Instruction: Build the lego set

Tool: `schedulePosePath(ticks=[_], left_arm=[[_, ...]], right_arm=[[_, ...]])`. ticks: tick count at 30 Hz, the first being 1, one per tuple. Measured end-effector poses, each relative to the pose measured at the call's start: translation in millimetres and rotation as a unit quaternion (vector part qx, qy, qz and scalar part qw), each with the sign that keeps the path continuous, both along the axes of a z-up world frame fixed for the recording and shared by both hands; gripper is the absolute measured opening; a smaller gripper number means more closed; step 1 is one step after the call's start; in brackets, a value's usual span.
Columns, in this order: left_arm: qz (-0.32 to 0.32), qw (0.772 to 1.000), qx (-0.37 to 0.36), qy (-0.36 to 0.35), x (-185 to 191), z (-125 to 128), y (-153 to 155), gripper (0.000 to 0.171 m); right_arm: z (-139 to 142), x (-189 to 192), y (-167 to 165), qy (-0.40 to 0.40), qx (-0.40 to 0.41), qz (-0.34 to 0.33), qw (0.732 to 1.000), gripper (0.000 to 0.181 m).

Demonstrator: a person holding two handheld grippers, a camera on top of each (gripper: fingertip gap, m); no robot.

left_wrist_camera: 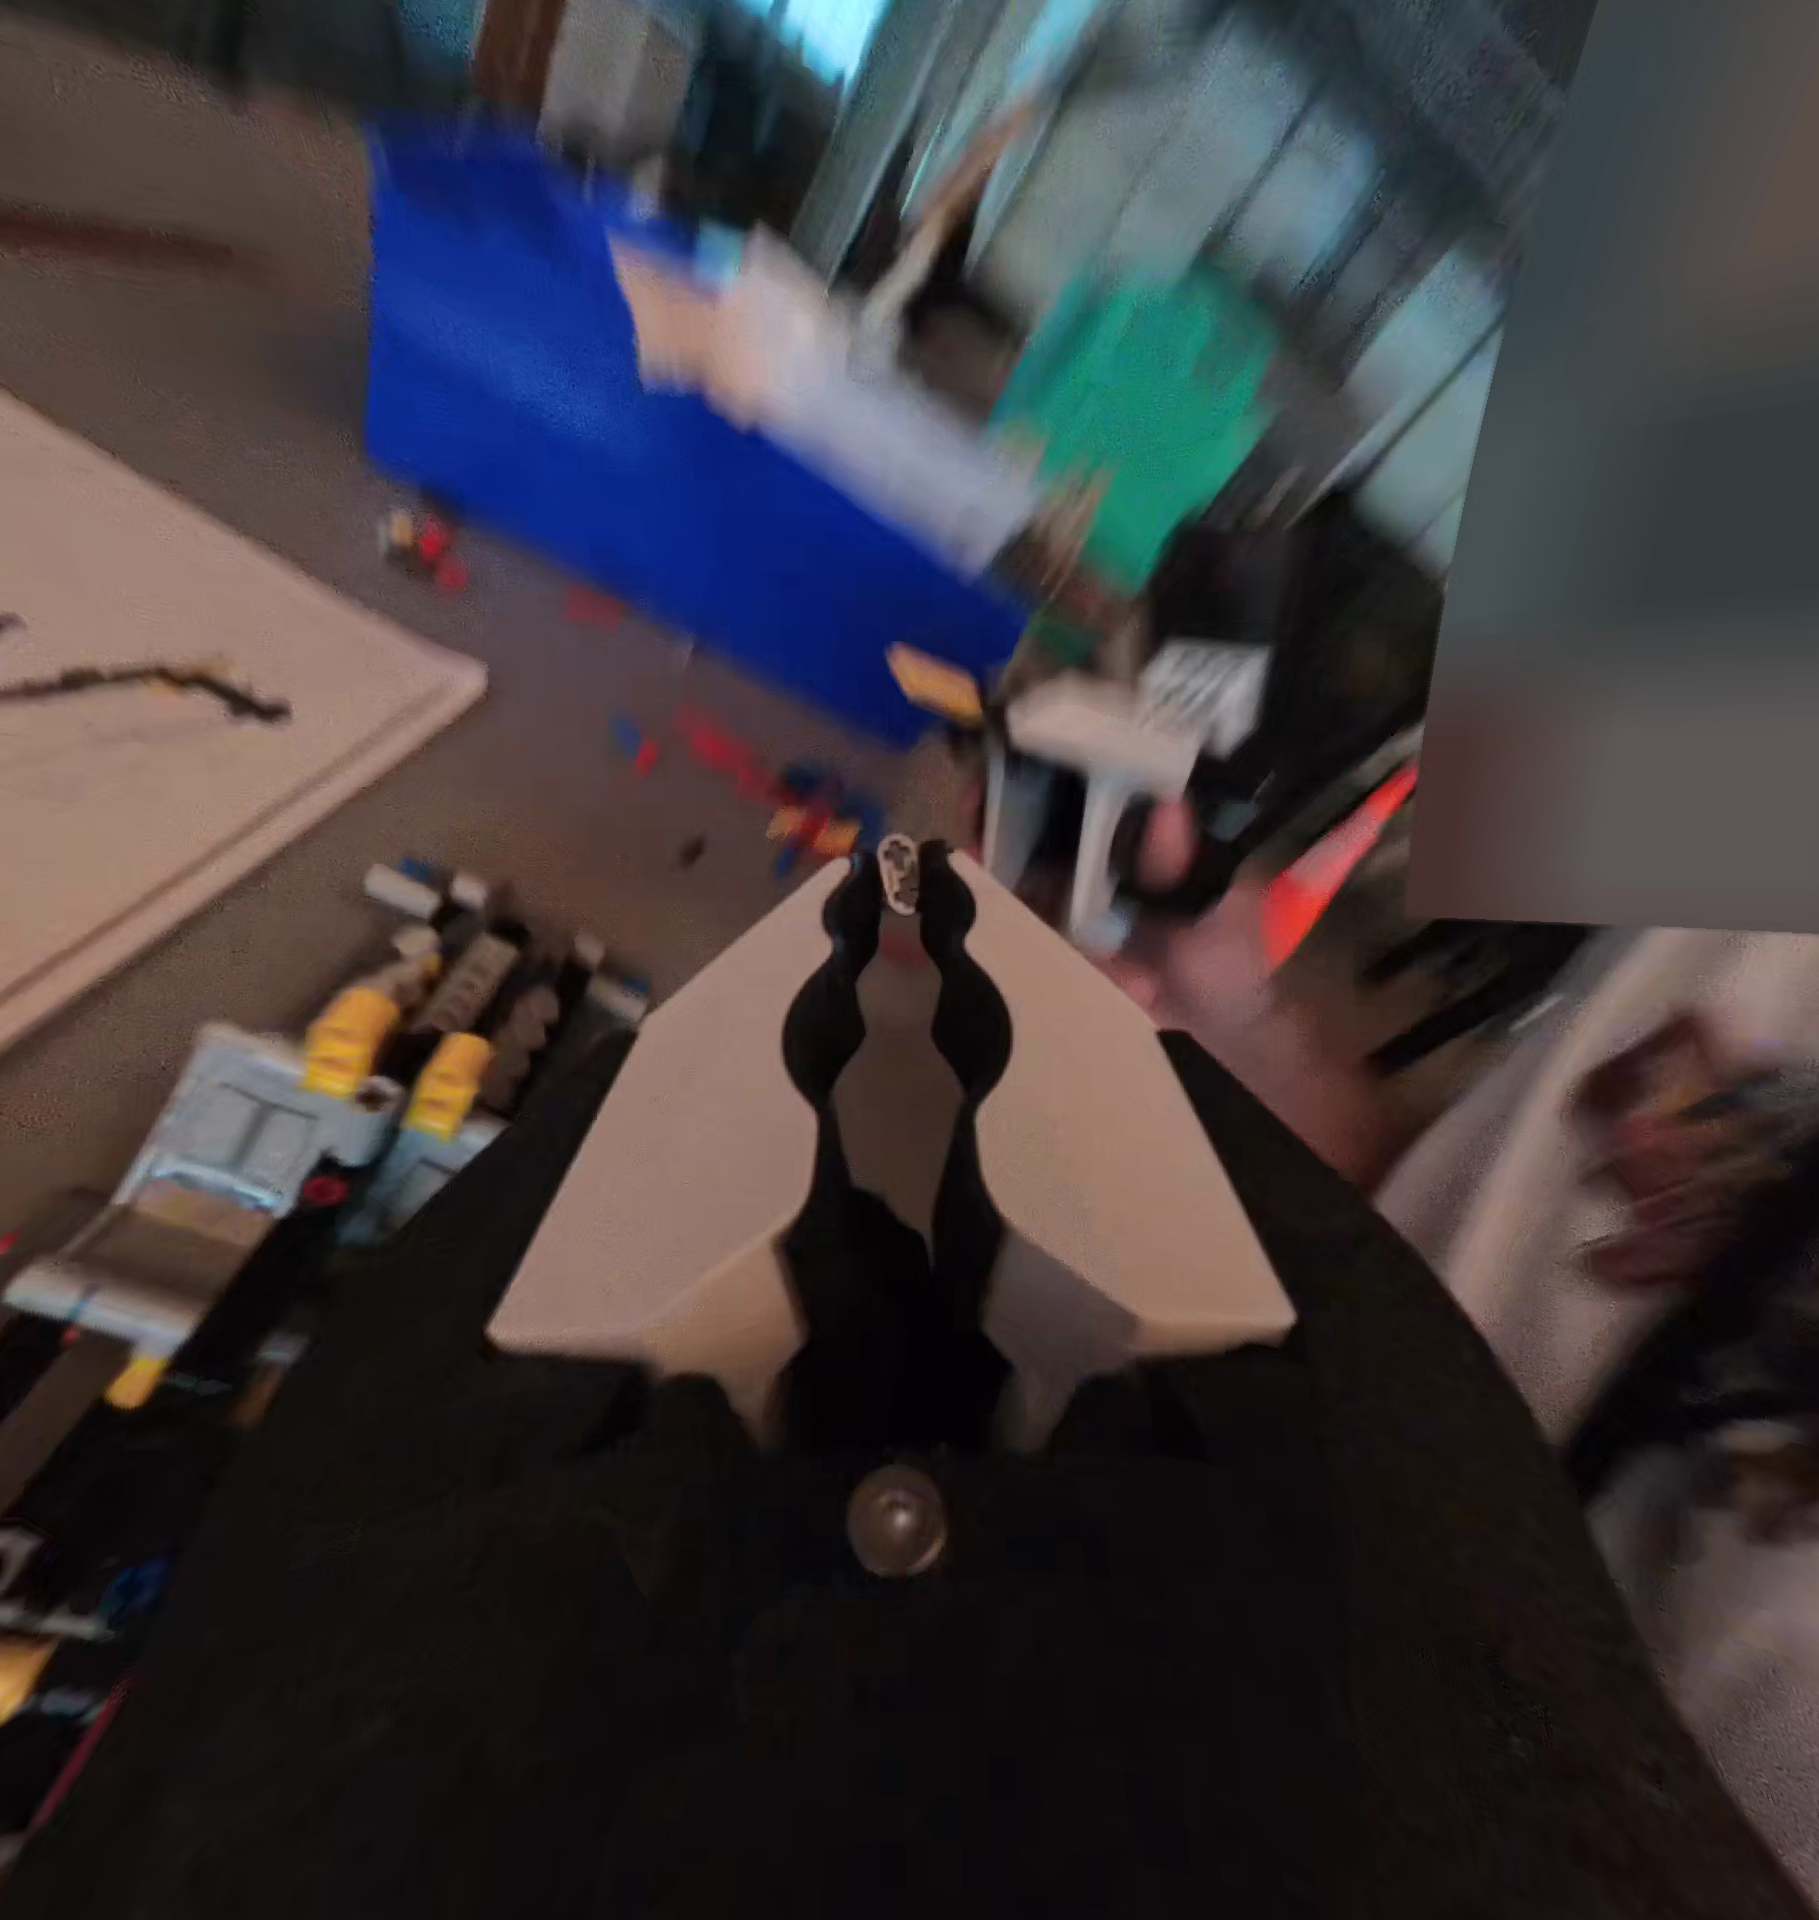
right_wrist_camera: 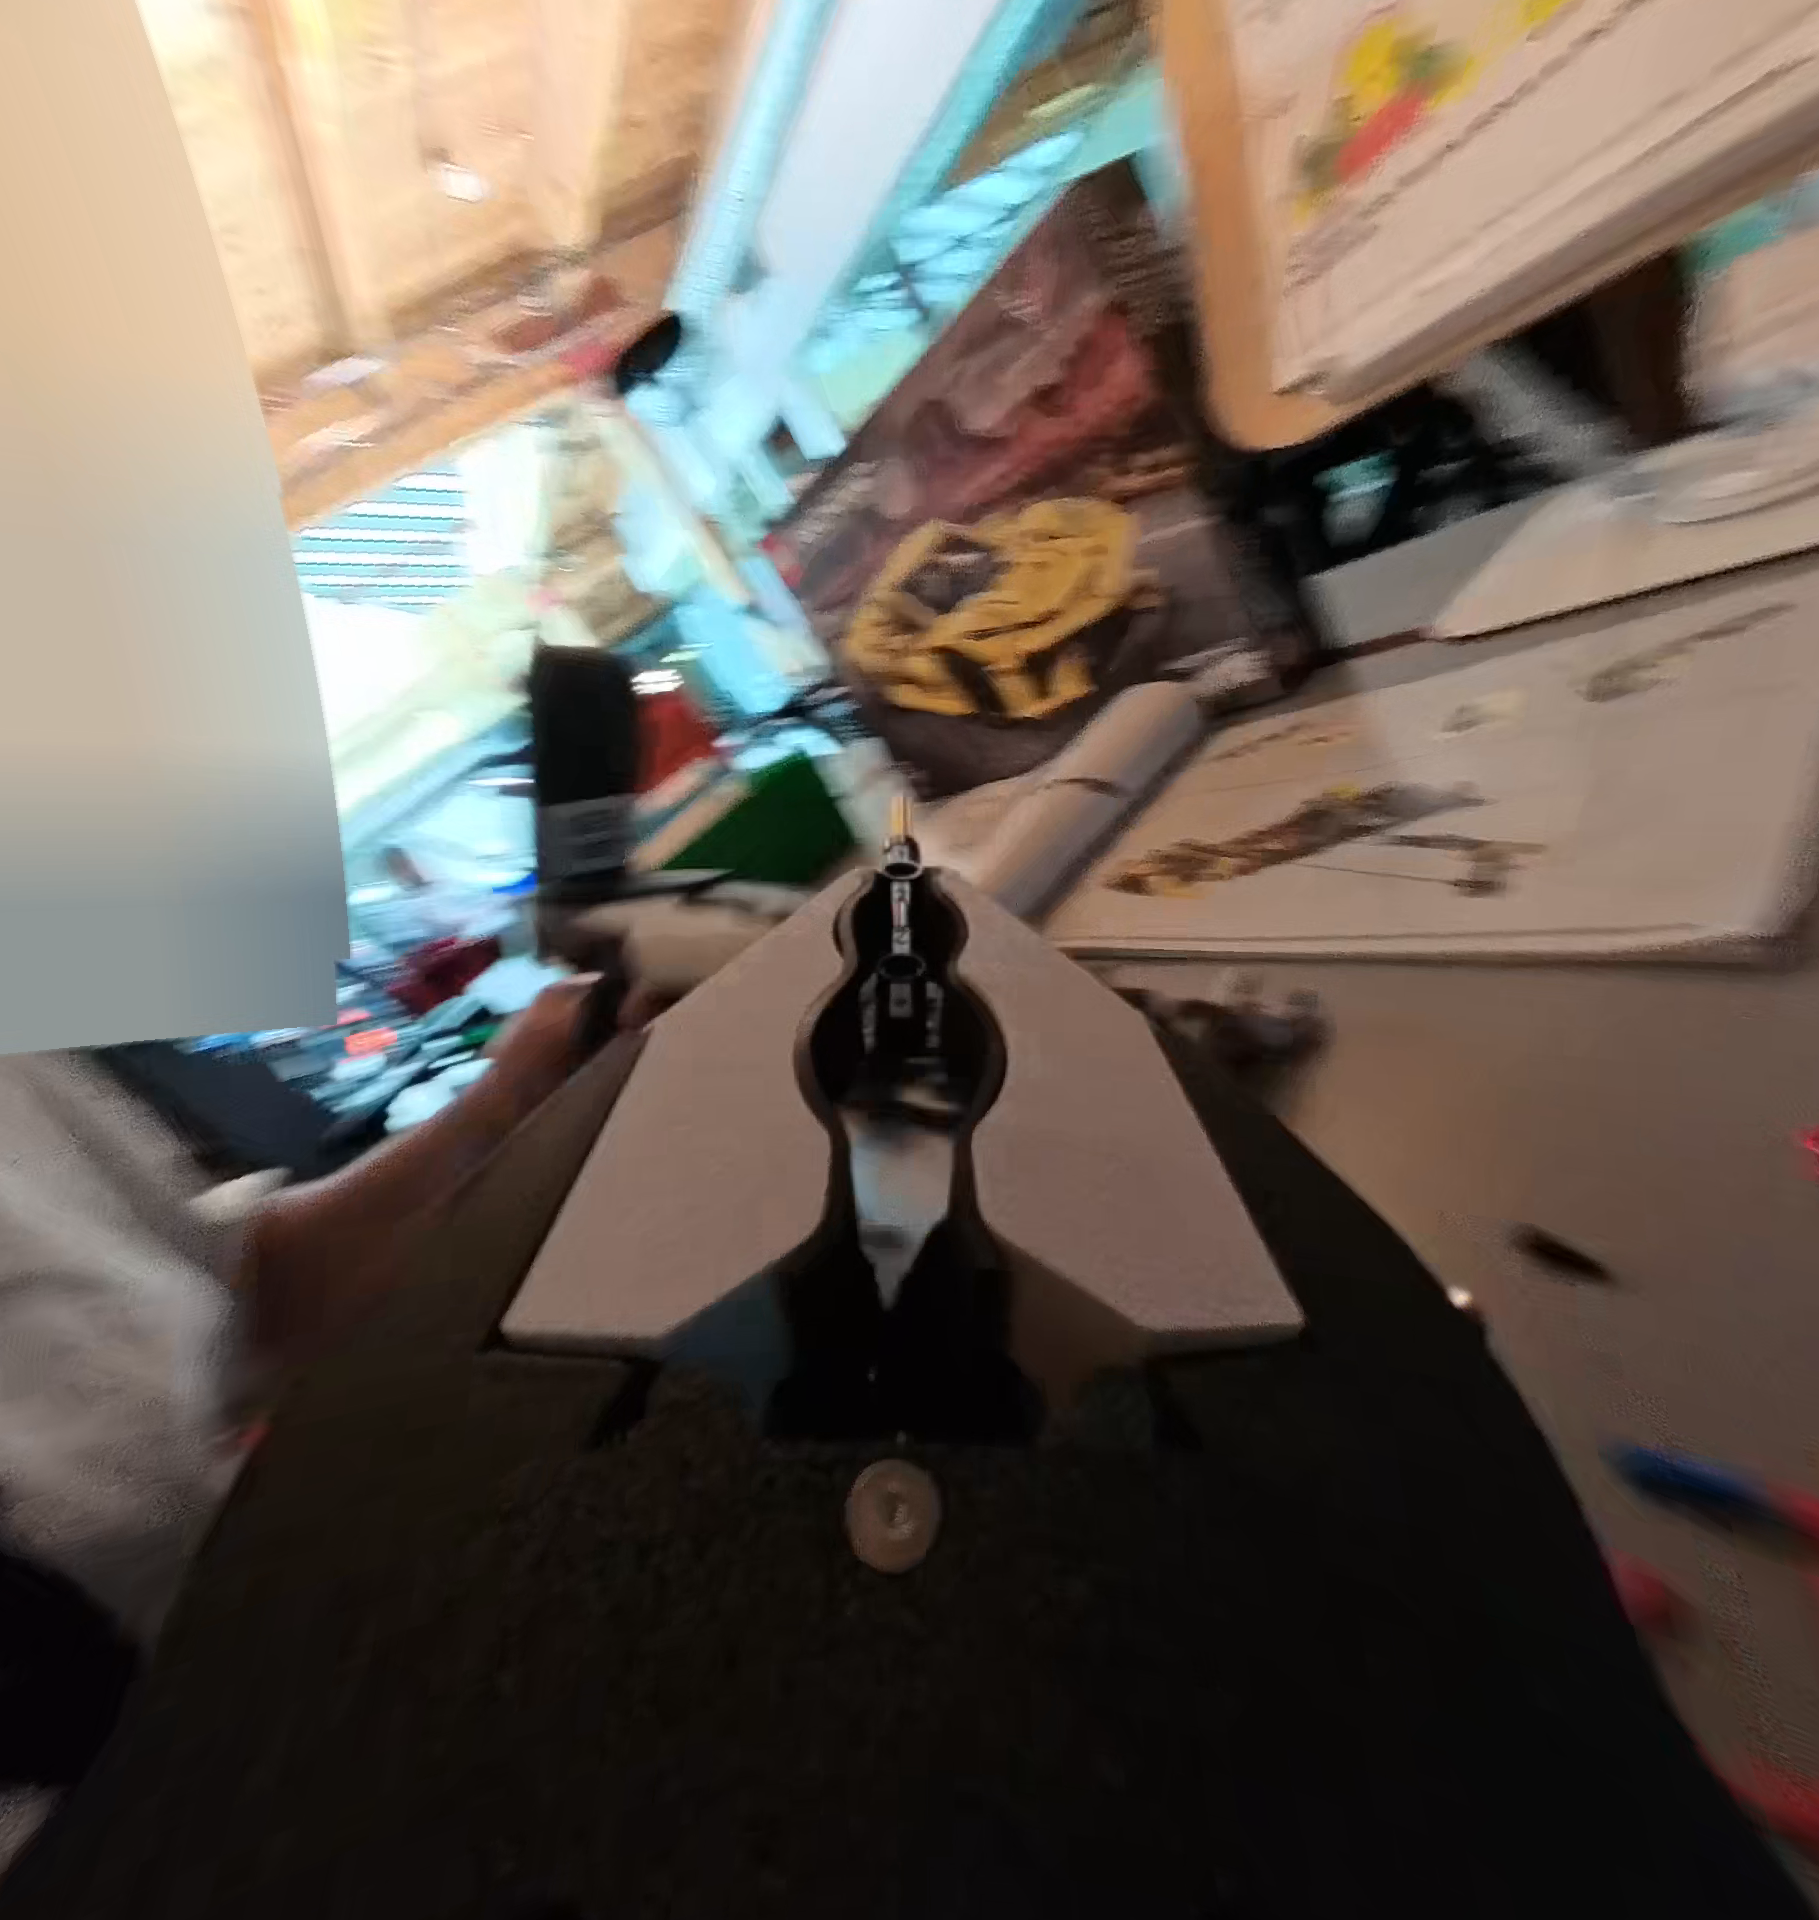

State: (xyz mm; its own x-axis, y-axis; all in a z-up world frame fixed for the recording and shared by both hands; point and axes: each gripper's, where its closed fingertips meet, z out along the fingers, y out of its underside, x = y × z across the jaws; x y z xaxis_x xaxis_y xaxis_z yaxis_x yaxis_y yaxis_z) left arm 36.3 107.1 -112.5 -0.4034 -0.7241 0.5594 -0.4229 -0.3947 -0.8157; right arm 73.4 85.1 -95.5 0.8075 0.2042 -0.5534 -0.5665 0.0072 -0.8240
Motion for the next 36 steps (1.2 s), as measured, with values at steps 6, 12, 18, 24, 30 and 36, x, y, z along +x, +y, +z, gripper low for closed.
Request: schedulePosePath(ticks=[6,12,18,24,30,36], left_arm=[[-0.015,0.970,-0.212,-0.121,-37,52,50,0.004],[-0.063,0.967,-0.215,-0.121,-47,53,31,0.004],[-0.068,0.967,-0.213,-0.121,-45,52,26,0.004],[-0.070,0.974,-0.187,-0.108,-44,47,26,0.004],[-0.082,0.973,-0.192,-0.099,-45,45,26,0.004],[-0.087,0.972,-0.197,-0.094,-46,43,26,0.004]], right_arm=[[23,-56,23,0.047,0.044,0.165,0.984,0.005],[27,-64,28,0.061,0.053,0.174,0.981,0.005],[25,-67,27,0.067,0.049,0.185,0.979,0.005],[23,-68,26,0.066,0.046,0.184,0.980,0.005],[19,-68,28,0.051,0.035,0.179,0.982,0.005],[18,-68,28,0.045,0.032,0.175,0.983,0.005]])
